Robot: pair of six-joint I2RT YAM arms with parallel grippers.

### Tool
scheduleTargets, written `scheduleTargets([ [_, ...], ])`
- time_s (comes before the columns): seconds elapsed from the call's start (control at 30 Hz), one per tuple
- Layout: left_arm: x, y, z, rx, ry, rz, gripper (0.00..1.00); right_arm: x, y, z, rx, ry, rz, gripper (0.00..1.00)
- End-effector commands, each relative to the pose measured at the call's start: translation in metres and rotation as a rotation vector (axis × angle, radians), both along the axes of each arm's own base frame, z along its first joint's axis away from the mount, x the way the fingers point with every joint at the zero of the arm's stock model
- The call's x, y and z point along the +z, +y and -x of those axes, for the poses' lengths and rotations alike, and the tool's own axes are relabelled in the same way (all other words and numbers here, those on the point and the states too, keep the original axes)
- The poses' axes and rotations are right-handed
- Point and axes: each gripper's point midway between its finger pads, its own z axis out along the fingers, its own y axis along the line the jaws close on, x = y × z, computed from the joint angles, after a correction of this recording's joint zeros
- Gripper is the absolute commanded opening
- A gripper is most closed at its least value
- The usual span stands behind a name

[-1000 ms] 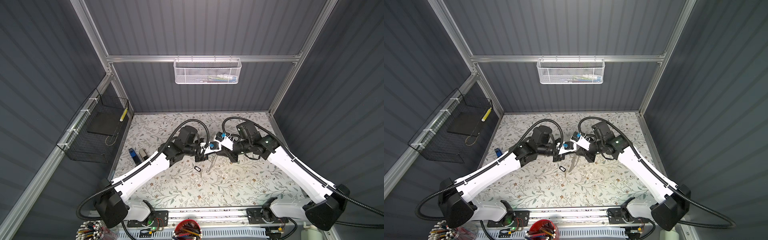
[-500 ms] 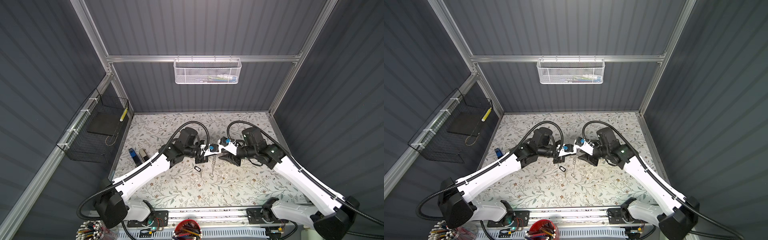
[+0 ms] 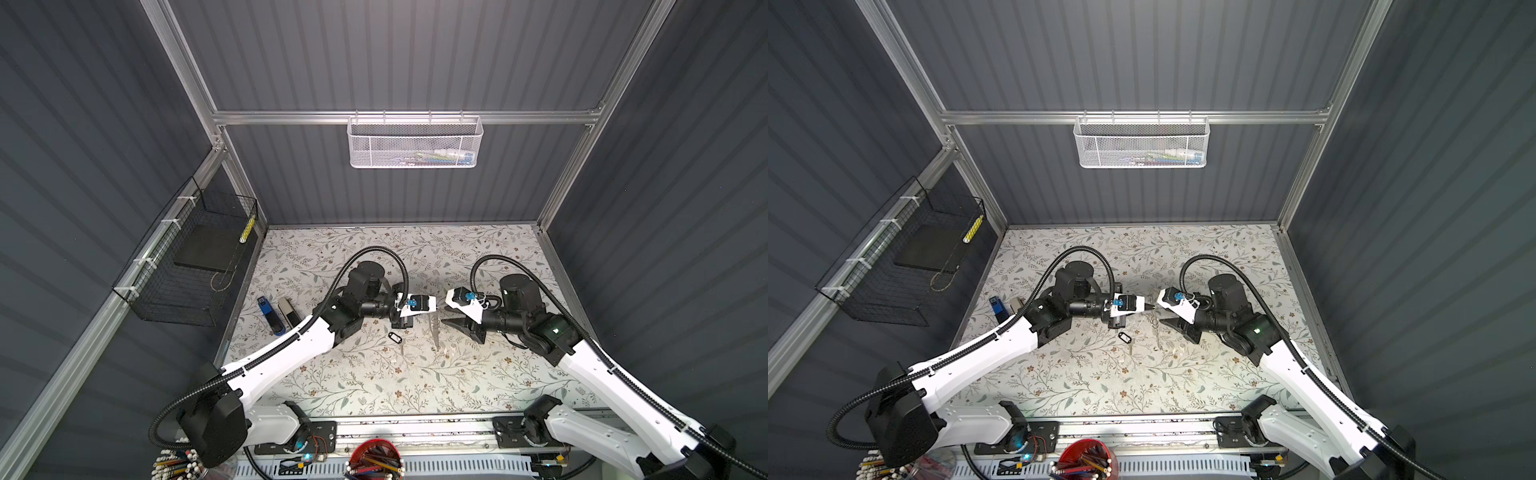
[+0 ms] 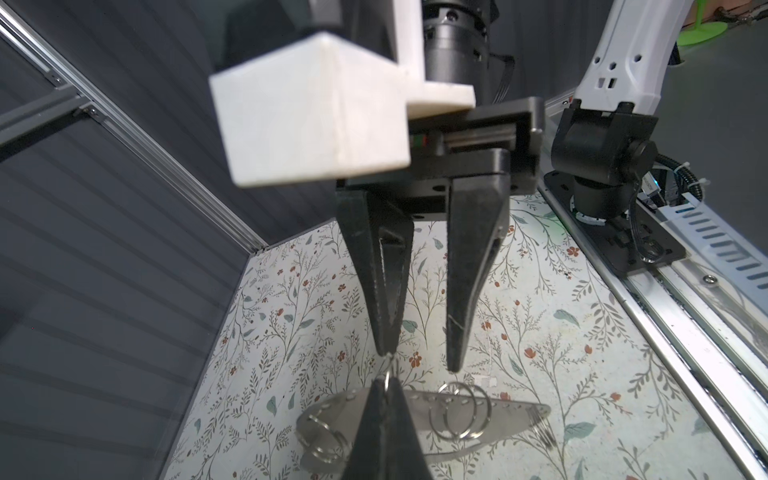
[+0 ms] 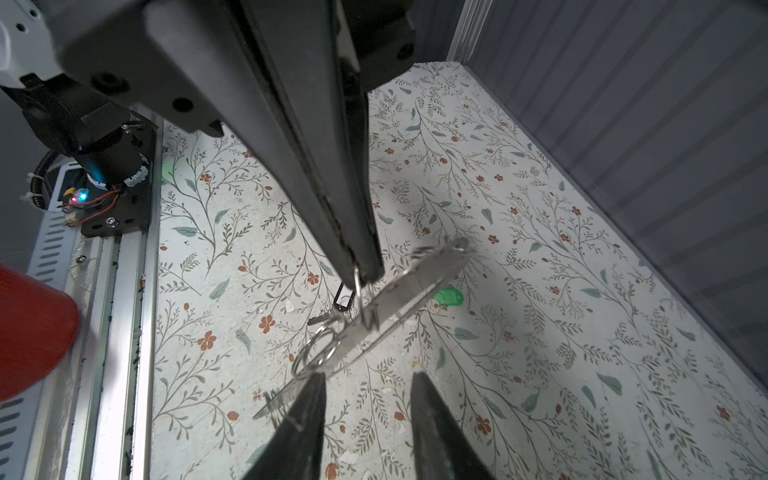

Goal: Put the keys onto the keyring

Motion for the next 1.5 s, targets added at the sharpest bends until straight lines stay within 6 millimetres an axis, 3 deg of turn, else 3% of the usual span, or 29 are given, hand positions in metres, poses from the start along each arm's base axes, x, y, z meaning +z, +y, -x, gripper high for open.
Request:
scheduleTargets([
  [0.0, 0.017, 0.002, 0.007, -0.039, -0.014, 0.063, 0.00, 0.025, 0.008, 0.000, 0.031, -0.060, -0.087, 0.35],
  [0.33, 0.019, 0.001, 0.007, -0.049, 0.010, 0.079, 0.00, 0.029, 0.013, -0.003, 0.046, -0.065, -0.101, 0.31],
  [0.5, 0.016, 0.010, -0.004, -0.016, 0.061, 0.102, 0.00, 0.013, 0.003, -0.019, -0.074, -0.043, -0.071, 0.39],
  [0.63, 0.017, 0.024, -0.019, 0.013, 0.102, 0.132, 0.00, 0.001, -0.001, -0.025, -0.140, -0.013, -0.092, 0.40],
  [0.87, 0.012, 0.049, -0.039, 0.062, 0.126, 0.143, 0.00, -0.045, 0.009, -0.037, -0.196, 0.151, -0.038, 0.37],
  [1.2, 0.010, 0.105, -0.074, 0.274, 0.103, 0.178, 0.00, -0.109, 0.044, -0.037, -0.138, 0.126, 0.123, 0.35],
  [1.4, 0.007, 0.130, -0.092, 0.400, 0.088, 0.198, 0.00, -0.156, 0.068, -0.021, -0.004, 0.110, 0.322, 0.30],
  [1.47, 0.003, 0.136, -0.097, 0.420, 0.084, 0.193, 0.00, -0.162, 0.072, -0.021, 0.018, 0.089, 0.335, 0.30],
])
